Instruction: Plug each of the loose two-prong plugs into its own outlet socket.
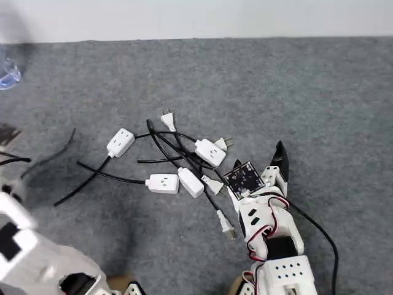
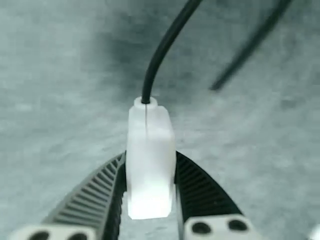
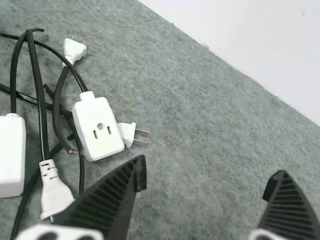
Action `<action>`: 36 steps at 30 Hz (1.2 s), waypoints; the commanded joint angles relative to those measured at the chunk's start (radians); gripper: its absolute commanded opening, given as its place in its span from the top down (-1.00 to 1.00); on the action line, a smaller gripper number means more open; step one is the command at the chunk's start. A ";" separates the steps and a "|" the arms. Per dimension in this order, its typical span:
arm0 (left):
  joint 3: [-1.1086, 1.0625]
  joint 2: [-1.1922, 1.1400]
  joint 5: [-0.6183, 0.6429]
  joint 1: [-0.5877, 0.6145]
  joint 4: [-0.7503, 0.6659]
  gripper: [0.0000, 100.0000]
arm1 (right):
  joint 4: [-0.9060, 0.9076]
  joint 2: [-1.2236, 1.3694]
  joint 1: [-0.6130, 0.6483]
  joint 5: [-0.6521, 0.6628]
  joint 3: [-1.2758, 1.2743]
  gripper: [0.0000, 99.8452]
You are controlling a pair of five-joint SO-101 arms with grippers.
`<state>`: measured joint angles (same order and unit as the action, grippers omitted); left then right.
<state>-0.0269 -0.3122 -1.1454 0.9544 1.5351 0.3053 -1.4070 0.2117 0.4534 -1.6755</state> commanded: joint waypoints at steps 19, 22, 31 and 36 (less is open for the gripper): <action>0.905 -0.698 -0.015 0.144 0.219 0.70 | -0.012 0.015 0.041 0.008 -0.014 0.25; 0.934 -0.698 -0.015 0.158 0.219 0.63 | -0.012 0.015 0.041 0.008 -0.014 0.25; 1.055 -0.697 -0.017 0.161 0.221 0.62 | -0.012 0.015 0.041 0.008 -0.014 0.25; 1.139 -0.697 -0.015 0.161 0.221 0.62 | -0.012 0.015 0.041 0.008 -0.014 0.25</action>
<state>1.0411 -1.0180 -1.1546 1.1093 1.7377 0.3053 -1.4070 0.2209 0.4549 -1.6755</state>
